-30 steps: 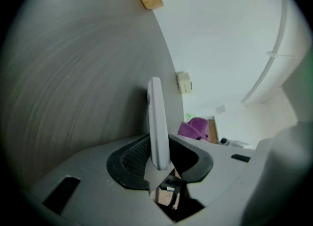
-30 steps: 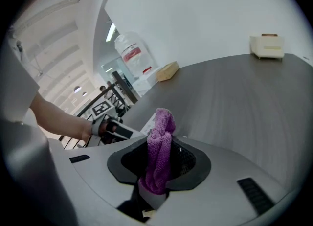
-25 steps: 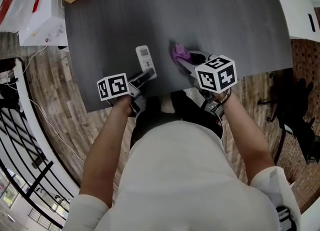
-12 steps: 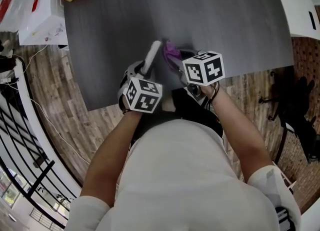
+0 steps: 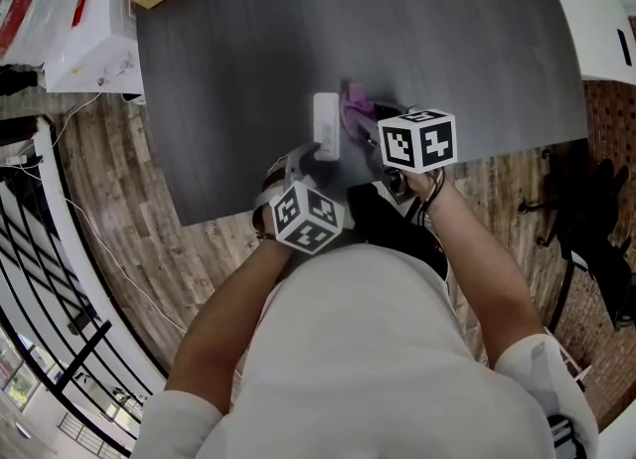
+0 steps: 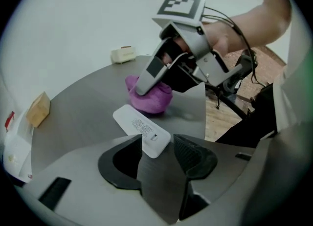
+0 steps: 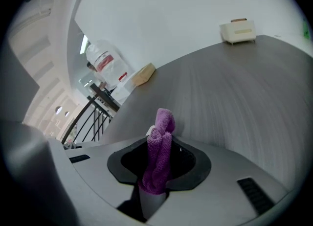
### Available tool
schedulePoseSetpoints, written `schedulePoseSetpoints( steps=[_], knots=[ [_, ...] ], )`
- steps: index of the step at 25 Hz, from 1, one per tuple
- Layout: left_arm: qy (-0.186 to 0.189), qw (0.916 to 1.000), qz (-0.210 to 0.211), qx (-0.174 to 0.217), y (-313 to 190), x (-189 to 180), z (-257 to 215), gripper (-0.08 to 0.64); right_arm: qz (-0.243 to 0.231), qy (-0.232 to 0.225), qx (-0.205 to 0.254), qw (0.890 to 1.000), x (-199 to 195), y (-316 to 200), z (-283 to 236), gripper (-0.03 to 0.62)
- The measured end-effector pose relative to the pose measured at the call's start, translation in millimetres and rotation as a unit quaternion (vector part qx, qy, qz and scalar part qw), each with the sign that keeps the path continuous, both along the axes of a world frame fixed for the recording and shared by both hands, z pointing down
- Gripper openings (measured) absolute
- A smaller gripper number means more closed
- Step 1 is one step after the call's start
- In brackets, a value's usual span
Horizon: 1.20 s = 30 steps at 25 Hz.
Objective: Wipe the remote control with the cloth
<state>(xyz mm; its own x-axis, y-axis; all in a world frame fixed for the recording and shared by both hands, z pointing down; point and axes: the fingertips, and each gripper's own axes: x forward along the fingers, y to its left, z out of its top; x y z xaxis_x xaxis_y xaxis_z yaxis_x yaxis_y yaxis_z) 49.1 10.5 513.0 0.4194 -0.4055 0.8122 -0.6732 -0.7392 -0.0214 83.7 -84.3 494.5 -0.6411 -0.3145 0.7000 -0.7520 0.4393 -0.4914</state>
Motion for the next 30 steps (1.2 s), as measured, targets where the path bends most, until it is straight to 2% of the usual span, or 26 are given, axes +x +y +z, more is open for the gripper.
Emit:
schedulePoseSetpoints(
  steps=[3,5,7,9,12,14,19,22,27,30],
  knots=[
    [-0.003,0.9996,0.011,0.027,2,-6,-4,0.178,-0.032,0.035,0.027,0.999,1,-3,-4,0.1],
    [-0.016,0.9989,0.027,0.034,2,-13,0,0.178,-0.077,0.087,0.08,0.99,0,-14,-9,0.1],
    [-0.033,0.9981,0.041,0.032,1,-17,8,0.178,-0.14,0.14,0.148,0.969,-10,-27,-15,0.1],
    [-0.039,0.9978,0.047,0.025,0,-19,16,0.178,-0.21,0.178,0.2,0.94,-26,-32,-16,0.1],
    [-0.027,0.9982,0.051,0.016,-1,-15,17,0.178,-0.298,0.216,0.229,0.901,-43,-20,-3,0.1],
    [-0.019,0.9982,0.056,0.013,-1,-13,16,0.178,-0.33,0.23,0.238,0.884,-45,-5,2,0.1],
    [0.003,0.998,0.062,-0.006,-1,-15,18,0.178,-0.399,0.237,0.234,0.854,-39,38,6,0.1],
    [0.009,0.998,0.06,-0.015,-1,-14,18,0.178,-0.419,0.237,0.227,0.846,-36,62,6,0.1],
    [0.012,0.9987,0.044,-0.022,-1,-14,19,0.176,-0.432,0.228,0.21,0.847,-33,94,6,0.1],
    [0.019,0.9991,0.027,-0.025,-2,-16,19,0.176,-0.459,0.2,0.175,0.848,-33,118,5,0.1]
  ],
)
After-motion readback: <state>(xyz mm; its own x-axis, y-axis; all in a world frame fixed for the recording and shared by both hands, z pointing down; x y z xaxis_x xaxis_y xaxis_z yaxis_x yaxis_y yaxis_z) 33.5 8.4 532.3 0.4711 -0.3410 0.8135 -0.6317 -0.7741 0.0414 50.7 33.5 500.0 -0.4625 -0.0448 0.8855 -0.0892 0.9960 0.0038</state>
